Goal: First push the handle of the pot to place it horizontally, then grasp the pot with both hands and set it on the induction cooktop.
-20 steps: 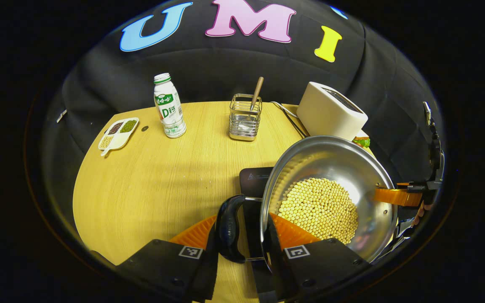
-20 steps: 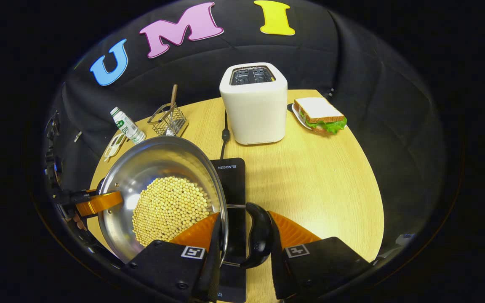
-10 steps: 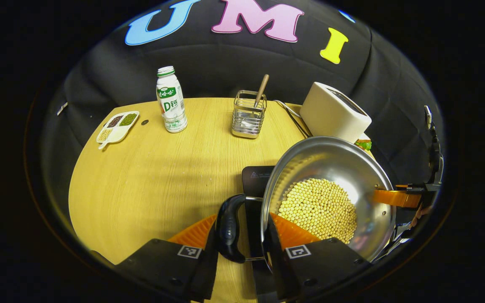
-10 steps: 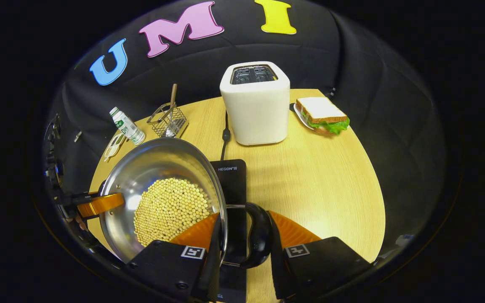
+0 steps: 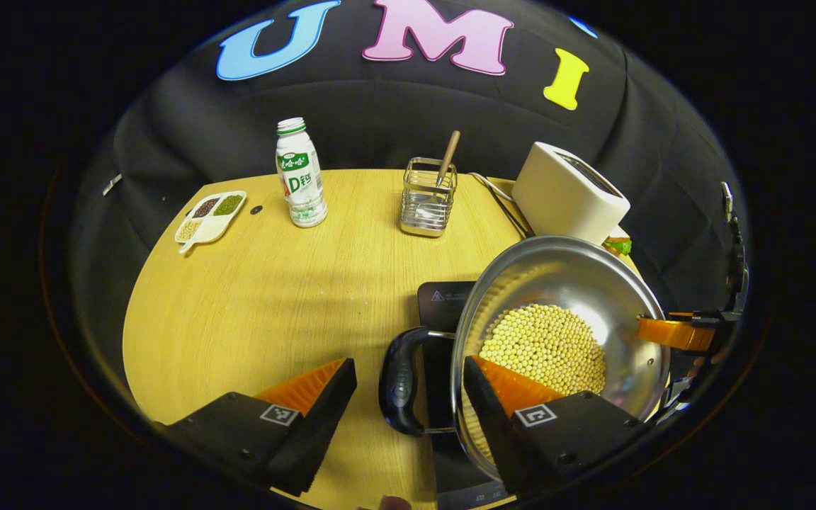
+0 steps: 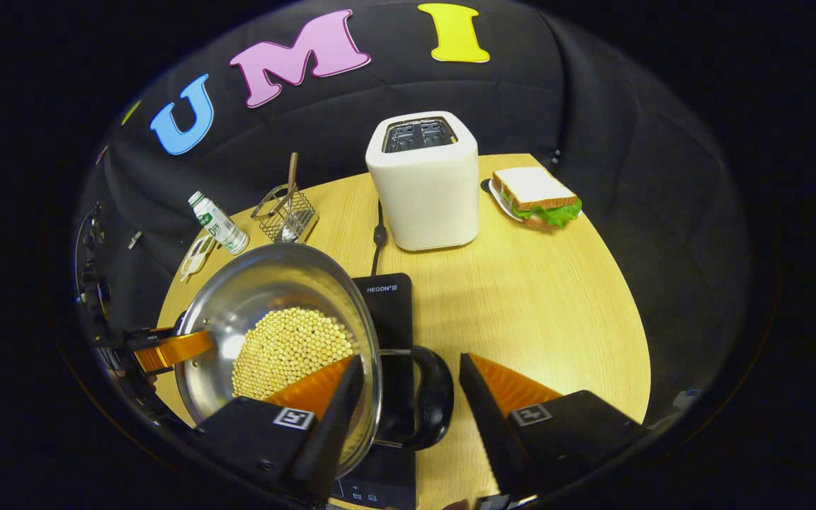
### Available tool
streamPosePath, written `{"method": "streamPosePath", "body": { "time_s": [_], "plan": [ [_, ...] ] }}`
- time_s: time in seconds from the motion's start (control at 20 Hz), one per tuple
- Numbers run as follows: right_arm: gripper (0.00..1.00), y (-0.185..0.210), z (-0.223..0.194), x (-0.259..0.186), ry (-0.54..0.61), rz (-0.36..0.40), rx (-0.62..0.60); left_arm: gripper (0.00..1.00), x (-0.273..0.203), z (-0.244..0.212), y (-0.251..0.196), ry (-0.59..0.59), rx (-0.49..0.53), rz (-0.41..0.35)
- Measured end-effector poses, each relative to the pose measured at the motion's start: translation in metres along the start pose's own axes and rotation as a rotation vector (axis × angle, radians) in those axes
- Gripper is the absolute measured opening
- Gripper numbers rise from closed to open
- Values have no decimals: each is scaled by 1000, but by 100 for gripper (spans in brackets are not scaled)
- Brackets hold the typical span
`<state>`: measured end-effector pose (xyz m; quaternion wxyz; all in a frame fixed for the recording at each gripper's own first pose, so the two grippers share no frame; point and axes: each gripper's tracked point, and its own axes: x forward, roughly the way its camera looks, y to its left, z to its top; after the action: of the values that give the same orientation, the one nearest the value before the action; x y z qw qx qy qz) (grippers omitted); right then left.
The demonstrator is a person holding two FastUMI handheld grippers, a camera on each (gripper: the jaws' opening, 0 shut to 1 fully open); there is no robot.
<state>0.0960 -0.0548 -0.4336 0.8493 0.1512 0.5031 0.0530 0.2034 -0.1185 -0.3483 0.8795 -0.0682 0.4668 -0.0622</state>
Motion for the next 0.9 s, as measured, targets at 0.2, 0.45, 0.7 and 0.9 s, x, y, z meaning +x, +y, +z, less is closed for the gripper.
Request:
{"method": "streamPosePath", "body": {
  "time_s": [0.2, 0.45, 0.7, 0.9],
  "plan": [
    [99, -7, 2, -8, -29, -9, -12, 95, -7, -4, 1, -7, -44, -18],
    [99, 1, 12, -23, -94, 16, -13, 95, -18, -2, 1, -18, -17, -9],
    [99, 13, 34, -58, -230, -11, -47, 95, -54, 12, 3, -92, 65, 22],
    [99, 27, 47, -95, -331, -28, -76, 95, -96, 30, 5, -210, 87, 29]
  ]
}}
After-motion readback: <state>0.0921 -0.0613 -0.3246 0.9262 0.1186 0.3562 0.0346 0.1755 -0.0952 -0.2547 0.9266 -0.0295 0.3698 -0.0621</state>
